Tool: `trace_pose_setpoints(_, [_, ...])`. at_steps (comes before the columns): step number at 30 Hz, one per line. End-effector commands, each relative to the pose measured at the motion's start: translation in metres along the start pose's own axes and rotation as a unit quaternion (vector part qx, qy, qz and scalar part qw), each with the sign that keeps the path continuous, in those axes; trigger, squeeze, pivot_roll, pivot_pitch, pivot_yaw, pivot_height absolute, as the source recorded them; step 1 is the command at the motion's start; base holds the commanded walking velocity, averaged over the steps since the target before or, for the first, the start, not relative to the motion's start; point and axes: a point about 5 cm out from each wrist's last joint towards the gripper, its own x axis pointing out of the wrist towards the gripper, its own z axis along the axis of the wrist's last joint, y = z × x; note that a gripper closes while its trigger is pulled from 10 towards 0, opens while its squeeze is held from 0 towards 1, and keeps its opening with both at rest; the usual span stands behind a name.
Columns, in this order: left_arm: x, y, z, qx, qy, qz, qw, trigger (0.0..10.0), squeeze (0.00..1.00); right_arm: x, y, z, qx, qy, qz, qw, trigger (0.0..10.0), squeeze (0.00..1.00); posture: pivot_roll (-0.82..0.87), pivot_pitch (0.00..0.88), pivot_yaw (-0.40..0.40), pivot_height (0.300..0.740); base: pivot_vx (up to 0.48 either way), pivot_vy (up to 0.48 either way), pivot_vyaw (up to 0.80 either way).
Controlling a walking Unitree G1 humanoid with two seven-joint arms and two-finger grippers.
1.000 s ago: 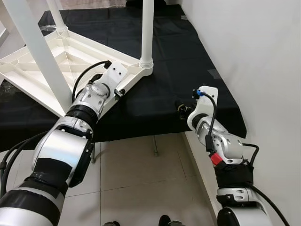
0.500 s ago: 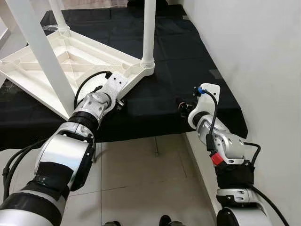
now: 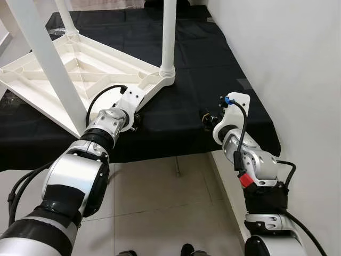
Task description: Building children table
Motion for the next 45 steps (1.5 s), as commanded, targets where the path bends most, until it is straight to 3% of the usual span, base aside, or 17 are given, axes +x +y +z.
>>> trace_pose_setpoints(1, [0.001,-0.005,-0.019,-0.001,0.033,-0.011,0.999,0.0,0.0,-0.001,-0.003,-0.003,0.0,0.007,-0.005,1.0,10.0,0.0,0.01,0.214,0.006,0.74,0.0,0.0,0.0])
trace_pose_setpoints(7, [0.002,-0.011,-0.015,0.033,0.014,-0.038,0.999,0.0,0.0,-0.001,-0.007,-0.003,0.001,0.009,-0.013,1.0,10.0,0.0,0.01,0.216,0.006,0.74,0.0,0.0,0.0])
trace_pose_setpoints(10, [0.002,-0.022,-0.013,0.092,-0.011,-0.093,0.991,0.0,0.0,-0.001,-0.009,-0.002,0.0,0.007,-0.018,1.0,10.0,0.0,0.02,0.217,0.007,0.74,0.0,0.0,0.0])
trace_pose_setpoints(12, [0.002,-0.024,-0.013,0.105,-0.016,-0.107,0.989,0.0,0.0,-0.001,-0.009,-0.002,0.0,0.005,-0.019,1.0,10.0,0.0,0.02,0.217,0.007,0.74,0.0,0.0,0.0])
trace_pose_setpoints(17, [-0.001,-0.02,-0.024,0.131,-0.026,-0.145,0.98,0.0,0.0,-0.001,-0.009,-0.002,0.006,0.003,-0.021,1.0,10.0,0.0,0.03,0.218,0.005,0.74,0.0,0.0,0.0])
trace_pose_setpoints(21, [-0.003,-0.012,-0.027,0.143,-0.03,-0.143,0.979,0.0,0.0,-0.001,-0.009,-0.003,0.005,0.004,-0.022,1.0,10.0,0.0,0.03,0.217,0.002,0.74,0.0,0.0,0.0])
trace_pose_setpoints(28, [-0.008,-0.006,-0.022,0.153,-0.067,-0.169,0.971,0.0,0.0,-0.001,-0.009,-0.002,0.006,0.004,-0.022,1.0,10.0,0.0,0.03,0.217,0.003,0.74,0.0,0.0,0.0])
trace_pose_setpoints(29, [-0.011,-0.011,-0.021,0.163,-0.089,-0.207,0.961,0.0,0.0,-0.001,-0.01,-0.002,0.006,0.004,-0.023,1.0,10.0,0.0,0.03,0.214,0.001,0.74,0.0,0.0,0.0])
trace_pose_setpoints(30, [-0.011,-0.011,-0.021,0.163,-0.089,-0.207,0.961,0.0,0.0,-0.001,-0.01,-0.002,0.006,0.004,-0.023,1.0,10.0,0.0,0.03,0.214,0.001,0.74,0.0,0.0,0.0])
trace_pose_setpoints(31, [-0.014,-0.017,-0.024,0.183,-0.111,-0.248,0.945,0.0,0.0,0.0,-0.01,-0.002,0.004,0.004,-0.023,1.0,10.0,0.0,0.03,0.215,0.0,0.74,0.0,0.0,0.0])
trace_pose_setpoints(34, [-0.014,-0.017,-0.024,0.183,-0.111,-0.248,0.945,0.0,0.0,0.0,-0.01,-0.002,0.004,0.004,-0.023,1.0,10.0,0.0,0.03,0.215,0.0,0.74,0.0,0.0,0.0])
trace_pose_setpoints(36, [-0.022,-0.029,-0.031,0.221,-0.139,-0.317,0.912,0.0,0.0,0.0,-0.011,-0.001,0.004,0.003,-0.023,1.0,10.0,0.0,0.03,0.215,-0.002,0.74,0.0,0.0,0.0])
trace_pose_setpoints(37, [-0.022,-0.029,-0.031,0.221,-0.139,-0.317,0.912,0.0,0.0,0.0,-0.011,-0.001,0.004,0.003,-0.023,1.0,10.0,0.0,0.03,0.215,-0.002,0.74,0.0,0.0,0.0])
trace_pose_setpoints(38, [-0.025,-0.032,-0.033,0.232,-0.148,-0.338,0.9,0.0,0.0,0.0,-0.011,-0.001,0.004,0.003,-0.022,1.0,10.0,0.0,0.03,0.215,-0.002,0.74,0.0,0.0,0.0])
trace_pose_setpoints(42, [-0.026,-0.032,-0.033,0.237,-0.151,-0.347,0.895,0.0,0.0,0.001,-0.011,-0.001,0.004,0.004,-0.023,1.0,10.0,0.0,0.03,0.215,-0.002,0.74,0.0,0.0,0.0])
trace_pose_setpoints(45, [-0.035,-0.022,-0.037,0.283,-0.162,-0.371,0.869,0.0,0.0,0.0,-0.013,-0.001,0.004,0.005,-0.027,1.0,10.0,0.0,0.03,0.215,0.0,0.74,0.0,0.0,0.0])
